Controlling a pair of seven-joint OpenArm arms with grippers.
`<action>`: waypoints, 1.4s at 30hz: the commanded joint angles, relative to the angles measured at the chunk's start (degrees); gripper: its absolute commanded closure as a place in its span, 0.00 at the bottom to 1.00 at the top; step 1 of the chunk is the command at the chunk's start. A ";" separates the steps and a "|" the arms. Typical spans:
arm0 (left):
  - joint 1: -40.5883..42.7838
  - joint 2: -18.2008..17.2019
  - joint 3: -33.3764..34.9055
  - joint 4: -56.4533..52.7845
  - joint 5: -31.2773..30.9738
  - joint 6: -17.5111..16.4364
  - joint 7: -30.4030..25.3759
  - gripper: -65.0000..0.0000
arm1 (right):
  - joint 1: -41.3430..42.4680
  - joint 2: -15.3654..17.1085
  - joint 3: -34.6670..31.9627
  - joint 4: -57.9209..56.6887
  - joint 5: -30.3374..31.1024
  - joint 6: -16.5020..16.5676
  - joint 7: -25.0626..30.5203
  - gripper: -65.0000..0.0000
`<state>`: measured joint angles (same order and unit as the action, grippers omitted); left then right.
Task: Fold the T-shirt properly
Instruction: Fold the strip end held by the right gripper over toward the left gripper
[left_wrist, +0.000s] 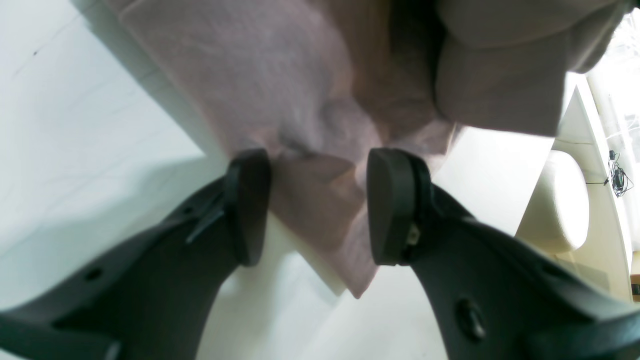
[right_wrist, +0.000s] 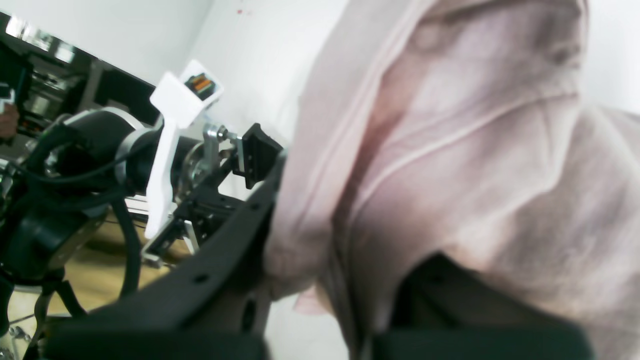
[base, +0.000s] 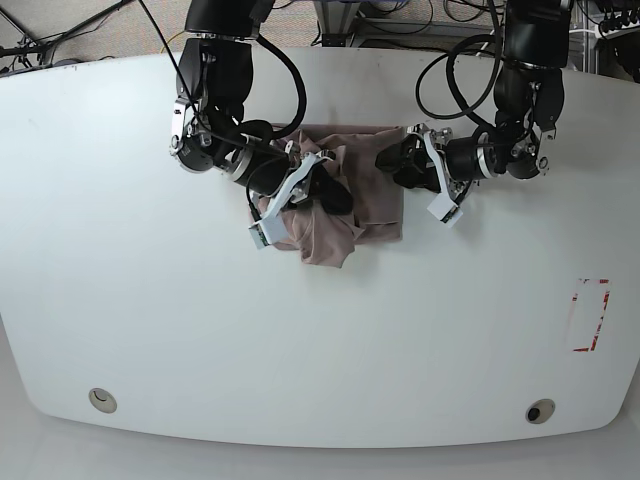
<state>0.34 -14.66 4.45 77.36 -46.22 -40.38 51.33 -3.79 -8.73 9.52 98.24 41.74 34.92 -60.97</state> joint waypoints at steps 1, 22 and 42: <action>0.32 -0.51 0.08 0.13 2.13 0.38 2.25 0.55 | 1.02 -0.27 -0.16 0.01 1.56 0.47 1.59 0.88; 3.75 -0.77 -8.89 10.77 1.69 0.38 2.60 0.55 | -1.61 7.63 -9.30 12.05 1.82 0.38 1.50 0.00; 8.50 -6.22 -20.84 15.25 1.78 0.38 2.69 0.55 | -6.01 15.63 -7.80 7.48 1.30 0.38 3.70 0.00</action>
<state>9.67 -19.97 -16.01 91.70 -43.35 -39.72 55.18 -10.63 6.57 1.74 106.21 41.95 34.92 -59.35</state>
